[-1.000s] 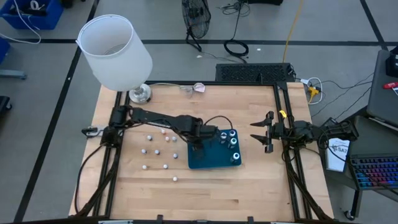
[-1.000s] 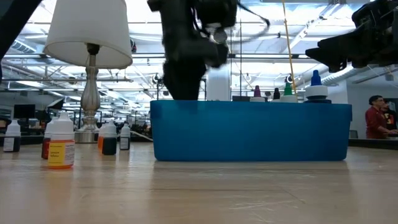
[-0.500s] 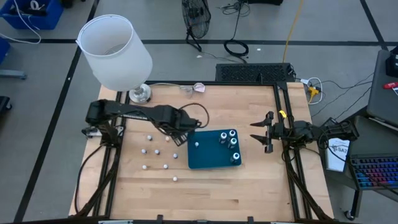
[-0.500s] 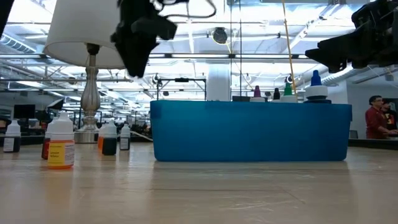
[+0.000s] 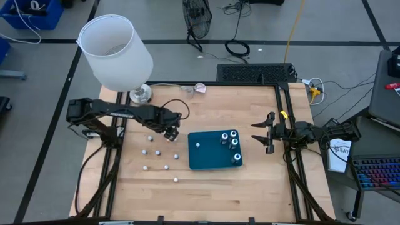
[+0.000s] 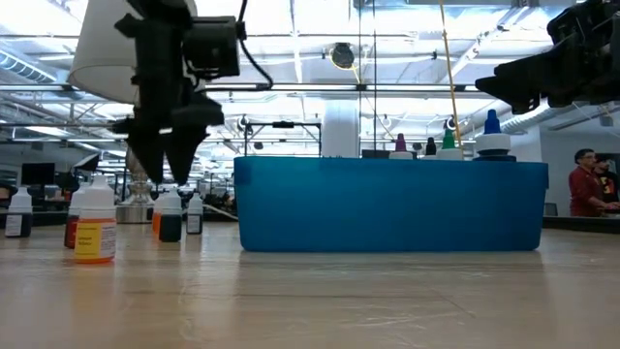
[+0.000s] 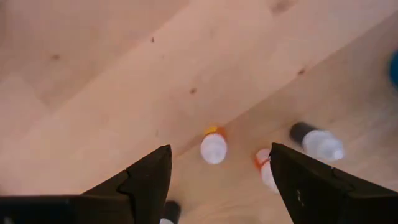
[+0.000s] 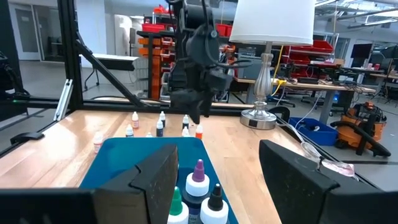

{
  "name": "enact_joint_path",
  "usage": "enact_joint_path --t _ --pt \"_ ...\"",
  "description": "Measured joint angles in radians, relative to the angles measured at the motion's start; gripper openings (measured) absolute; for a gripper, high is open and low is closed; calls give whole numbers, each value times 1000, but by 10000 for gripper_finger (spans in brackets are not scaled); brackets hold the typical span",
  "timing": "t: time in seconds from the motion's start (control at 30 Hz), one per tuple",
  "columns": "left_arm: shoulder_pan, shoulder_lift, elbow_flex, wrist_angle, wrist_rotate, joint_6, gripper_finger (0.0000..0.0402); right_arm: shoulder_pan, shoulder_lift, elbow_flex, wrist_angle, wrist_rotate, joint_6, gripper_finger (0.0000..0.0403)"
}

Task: Pick & Place food coloring
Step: Put the small orange food coloring bottle into the blue bin

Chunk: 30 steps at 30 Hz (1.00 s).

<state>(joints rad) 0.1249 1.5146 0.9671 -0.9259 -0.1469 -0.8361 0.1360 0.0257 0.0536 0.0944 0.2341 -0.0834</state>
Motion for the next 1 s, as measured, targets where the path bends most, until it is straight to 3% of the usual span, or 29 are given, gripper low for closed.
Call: enact_joint_path --t 0.67,1.0 --pt "-2 5 -46 64 7 -5 273 0 0 0 0 0 0 212" --pt "-2 5 -145 162 38 -29 273 0 0 0 0 0 0 213"
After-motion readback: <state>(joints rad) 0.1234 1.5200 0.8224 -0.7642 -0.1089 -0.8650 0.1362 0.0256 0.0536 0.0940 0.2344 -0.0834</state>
